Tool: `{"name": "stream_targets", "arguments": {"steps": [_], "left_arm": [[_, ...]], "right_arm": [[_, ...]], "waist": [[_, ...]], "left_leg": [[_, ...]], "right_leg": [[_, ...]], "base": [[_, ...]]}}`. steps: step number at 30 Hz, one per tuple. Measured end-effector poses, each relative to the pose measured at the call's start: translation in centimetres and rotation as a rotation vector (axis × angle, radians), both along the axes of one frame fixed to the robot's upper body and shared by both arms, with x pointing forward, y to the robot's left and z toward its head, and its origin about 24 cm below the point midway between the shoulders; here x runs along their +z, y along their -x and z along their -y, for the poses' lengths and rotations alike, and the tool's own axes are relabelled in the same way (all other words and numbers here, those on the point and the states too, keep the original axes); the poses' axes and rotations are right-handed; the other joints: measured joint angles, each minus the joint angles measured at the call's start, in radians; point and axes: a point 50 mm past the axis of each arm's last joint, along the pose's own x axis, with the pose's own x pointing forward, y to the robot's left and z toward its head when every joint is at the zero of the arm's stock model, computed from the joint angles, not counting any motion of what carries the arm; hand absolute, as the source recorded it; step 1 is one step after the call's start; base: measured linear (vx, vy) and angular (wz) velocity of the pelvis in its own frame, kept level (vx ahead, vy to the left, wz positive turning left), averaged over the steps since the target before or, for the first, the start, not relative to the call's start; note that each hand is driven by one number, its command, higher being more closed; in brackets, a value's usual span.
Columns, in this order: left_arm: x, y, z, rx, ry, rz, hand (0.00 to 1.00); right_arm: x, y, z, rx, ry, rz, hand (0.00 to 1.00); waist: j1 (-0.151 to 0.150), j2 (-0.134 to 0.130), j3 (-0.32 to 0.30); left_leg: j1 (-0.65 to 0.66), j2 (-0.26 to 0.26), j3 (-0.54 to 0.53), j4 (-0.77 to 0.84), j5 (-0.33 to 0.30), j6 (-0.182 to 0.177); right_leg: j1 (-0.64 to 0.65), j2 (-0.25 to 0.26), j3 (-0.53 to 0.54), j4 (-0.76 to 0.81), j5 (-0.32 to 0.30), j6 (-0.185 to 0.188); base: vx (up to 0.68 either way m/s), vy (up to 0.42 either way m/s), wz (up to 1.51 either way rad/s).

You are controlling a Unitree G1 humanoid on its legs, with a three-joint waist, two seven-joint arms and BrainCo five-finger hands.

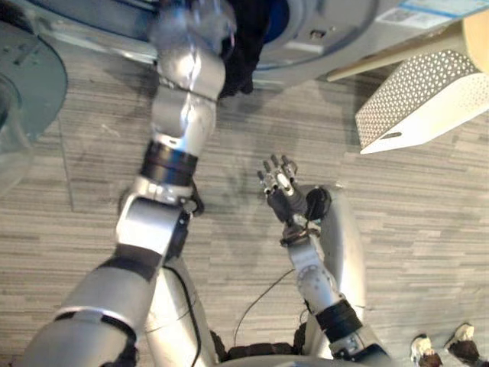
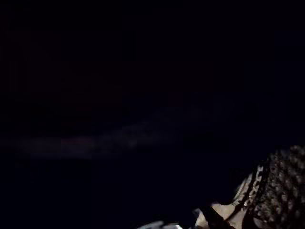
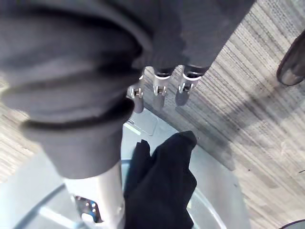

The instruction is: Pick up the laundry basket with both hands and put the clothes into the washing machine.

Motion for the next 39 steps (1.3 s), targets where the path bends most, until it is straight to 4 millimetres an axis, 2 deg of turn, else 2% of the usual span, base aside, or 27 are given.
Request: {"name": "stream_targets", "arguments": {"steps": [2, 4, 5, 7, 10, 12, 13, 16, 18, 19, 20, 21, 23, 24, 25, 26, 28, 31, 37, 39], "left_arm": [[2.1, 1.0, 0.1, -0.026, 0.005, 0.057, 1.00], [5.4, 2.7, 0.3, -0.049, 0.000, 0.146, 1.00], [6.3, 3.2, 0.3, -0.049, 0.001, 0.166, 1.00], [9.9, 5.3, -0.3, -0.034, 0.006, 0.248, 1.00], [12.6, 7.1, -2.4, -0.011, 0.052, 0.303, 1.00], [14.8, 9.9, -3.3, -0.008, 0.088, 0.409, 1.00], [15.0, 10.1, -3.5, -0.002, 0.087, 0.422, 1.00], [15.1, 9.8, -3.6, 0.090, 0.056, 0.408, 1.00], [14.7, 9.0, -2.4, 0.363, -0.120, 0.401, 1.00], [14.1, 8.3, -1.2, 0.559, -0.266, 0.407, 1.00], [13.8, 8.0, -0.4, 0.649, -0.344, 0.416, 1.00], [12.5, 7.0, 2.0, 0.874, -0.565, 0.465, 1.00], [10.7, 6.0, 4.2, 1.130, -0.800, 0.567, 1.00], [8.5, 4.7, 6.0, 1.312, -0.986, 0.654, 1.00], [7.5, 4.0, 6.4, 1.358, -1.057, 0.672, 1.00], [6.2, 3.0, 6.7, 1.413, -1.137, 0.677, 0.00], [4.8, 1.4, 6.0, 1.557, -1.263, 0.665, 0.00], [3.4, -0.3, 5.2, 1.610, -1.398, 0.596, 0.00], [3.0, -0.9, 5.1, 1.581, -1.478, 0.531, 0.00], [2.3, -1.4, 4.7, 1.550, -1.467, 0.501, 0.00]], "right_arm": [[0.3, 0.0, 0.0, 0.003, -0.018, 0.009, 0.00], [0.3, 0.0, 0.0, 0.015, -0.046, 0.010, 0.00], [0.3, 0.0, 0.0, 0.015, -0.048, 0.010, 0.00], [0.5, 0.2, 0.1, 0.025, -0.102, 0.004, 0.00], [0.6, 0.7, 0.4, 0.025, -0.138, 0.007, 0.00], [0.1, 1.5, 0.9, 0.019, -0.140, -0.002, 0.00], [0.0, 1.7, 1.0, 0.025, -0.137, -0.007, 0.00], [-1.1, 2.4, 1.4, 0.021, -0.130, -0.041, 0.00], [-1.5, 2.7, 1.5, 0.034, -0.119, -0.041, 0.00], [-1.6, 2.8, 1.6, 0.038, -0.119, -0.026, 0.00], [-1.6, 2.9, 1.6, 0.041, -0.121, -0.019, 0.00], [-1.5, 3.0, 1.5, 0.052, -0.122, 0.002, 0.00], [-1.4, 3.2, 1.3, 0.075, -0.115, 0.035, 0.00], [-1.2, 3.4, 1.0, 0.102, -0.122, 0.057, 0.00], [-1.3, 3.5, 0.8, 0.113, -0.124, 0.058, 0.00], [-1.5, 3.6, 0.5, 0.130, -0.134, 0.056, 0.00], [-2.1, 3.7, 0.2, 0.145, -0.137, 0.029, 0.00], [-2.7, 3.8, -0.1, 0.164, -0.149, -0.001, 0.00], [-3.6, 4.0, -0.5, 0.195, -0.133, -0.033, 0.00], [-4.1, 4.0, -0.5, 0.203, -0.125, -0.053, 0.00]], "waist": [[-0.001, -0.004, 0.002], [-0.004, -0.011, 0.006], [-0.004, -0.011, 0.006], [-0.011, -0.011, 0.006], [-0.010, -0.010, 0.006], [-0.003, -0.010, 0.006], [-0.001, -0.010, 0.007], [0.005, -0.010, 0.007], [0.005, -0.009, 0.008], [0.006, -0.008, 0.008], [0.006, -0.008, 0.008], [0.006, -0.008, 0.008], [0.007, -0.007, 0.009], [0.005, -0.001, 0.012], [0.003, 0.000, 0.013], [0.001, 0.000, 0.013], [0.004, 0.002, 0.014], [0.010, 0.003, 0.015], [0.016, 0.006, 0.016], [0.022, 0.007, 0.016]], "left_leg": [[-0.017, 0.010, 0.002, 0.012, -0.001, -0.001], [-0.038, 0.014, 0.004, 0.019, -0.001, -0.001], [-0.042, 0.014, 0.004, 0.018, -0.001, -0.001], [-0.058, 0.019, 0.008, 0.017, -0.004, -0.006], [-0.074, 0.028, 0.008, 0.015, -0.001, -0.001], [-0.088, 0.030, 0.006, 0.007, -0.001, -0.001], [-0.091, 0.031, 0.007, 0.004, -0.001, -0.001], [-0.090, 0.046, 0.026, -0.002, -0.001, -0.001], [-0.089, 0.057, 0.039, -0.003, -0.004, 0.004], [-0.088, 0.064, 0.045, -0.004, -0.006, 0.007], [-0.088, 0.063, 0.046, -0.005, -0.006, 0.008], [-0.088, 0.063, 0.048, -0.008, -0.006, 0.008], [-0.087, 0.063, 0.051, -0.016, -0.006, 0.009], [-0.083, 0.063, 0.054, -0.026, -0.005, 0.009], [-0.081, 0.063, 0.055, -0.029, -0.005, 0.009], [-0.076, 0.063, 0.056, -0.032, -0.005, 0.009], [-0.064, 0.063, 0.060, -0.043, -0.003, 0.008], [-0.052, 0.063, 0.071, -0.061, 0.002, 0.008], [-0.036, 0.059, 0.076, -0.075, 0.005, 0.009], [-0.013, 0.057, 0.085, -0.095, 0.010, 0.009]], "right_leg": [[-0.019, 0.002, 0.001, 0.009, -0.001, -0.003], [-0.045, 0.002, 0.004, 0.022, -0.004, -0.006], [-0.050, 0.001, 0.003, 0.022, -0.004, -0.006], [-0.067, 0.003, 0.003, 0.019, -0.004, -0.005], [-0.083, 0.010, 0.000, 0.013, -0.002, -0.008], [-0.093, 0.015, -0.006, 0.003, 0.001, -0.012], [-0.095, 0.016, -0.007, -0.001, 0.001, -0.013], [-0.095, 0.018, -0.008, -0.011, 0.001, -0.013], [-0.095, 0.019, -0.008, -0.016, 0.002, -0.012], [-0.095, 0.020, -0.009, -0.019, 0.003, -0.011], [-0.095, 0.020, -0.009, -0.020, 0.003, -0.010], [-0.095, 0.020, -0.009, -0.024, 0.004, -0.008], [-0.095, 0.021, -0.010, -0.033, 0.009, -0.005], [-0.091, 0.021, -0.014, -0.044, 0.012, -0.007], [-0.089, 0.021, -0.015, -0.046, 0.012, -0.007], [-0.086, 0.020, -0.015, -0.048, 0.012, -0.007], [-0.076, 0.019, -0.019, -0.056, 0.012, -0.007], [-0.068, 0.018, -0.019, -0.071, 0.017, -0.009], [-0.049, 0.017, -0.023, -0.090, 0.024, -0.005], [-0.031, 0.018, -0.023, -0.107, 0.028, -0.002]], "base": [[0.03, -0.020, -0.11], [0.02, -0.024, -0.04], [0.01, -0.026, -0.04], [0.00, -0.026, -0.08], [0.01, -0.017, -0.11], [0.03, -0.015, -0.08], [0.03, -0.007, -0.08], [0.03, 0.002, -0.06], [0.02, 0.006, -0.06], [0.01, 0.006, -0.04], [0.00, 0.000, 0.00], [0.00, 0.000, 0.00], [-0.01, -0.001, -0.04], [-0.01, -0.004, -0.03], [0.00, 0.000, 0.00], [0.00, 0.000, 0.00], [0.00, -0.013, 0.06], [-0.01, -0.012, 0.04], [0.00, 0.000, 0.00], [-0.01, -0.002, 0.06]]}}
